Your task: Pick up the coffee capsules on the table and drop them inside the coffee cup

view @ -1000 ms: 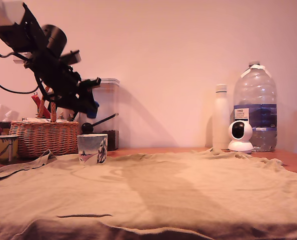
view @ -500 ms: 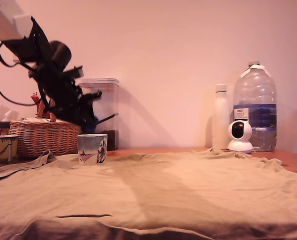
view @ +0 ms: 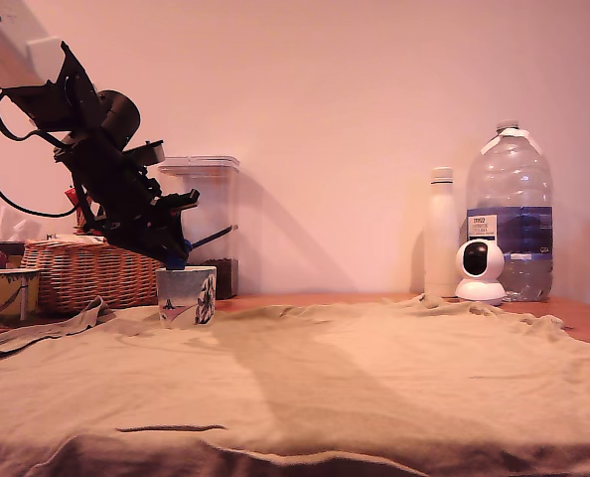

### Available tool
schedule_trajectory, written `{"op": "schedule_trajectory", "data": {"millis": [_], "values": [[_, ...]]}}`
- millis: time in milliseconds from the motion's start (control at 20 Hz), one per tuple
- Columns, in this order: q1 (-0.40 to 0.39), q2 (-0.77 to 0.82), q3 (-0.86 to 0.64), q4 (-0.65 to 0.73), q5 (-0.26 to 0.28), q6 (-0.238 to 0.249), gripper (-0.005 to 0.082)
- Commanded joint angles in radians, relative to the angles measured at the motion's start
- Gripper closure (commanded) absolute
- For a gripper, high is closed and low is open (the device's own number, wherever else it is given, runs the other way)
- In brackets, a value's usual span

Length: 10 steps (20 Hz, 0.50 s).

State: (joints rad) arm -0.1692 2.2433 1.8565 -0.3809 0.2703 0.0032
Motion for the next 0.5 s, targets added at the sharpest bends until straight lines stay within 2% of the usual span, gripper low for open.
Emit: {"op": "schedule_trajectory", "data": {"millis": [0,150,200,450], "values": [[0.003,0.022,0.005,0.013,0.002,0.006,0.056],[0.003,0.022,0.005,0.012,0.002,0.023,0.0219],[0.003,0.022,0.005,0.009,0.002,0.029,0.0178],[0.003,0.021,0.005,0.003,0.002,0.032,0.0183]]}}
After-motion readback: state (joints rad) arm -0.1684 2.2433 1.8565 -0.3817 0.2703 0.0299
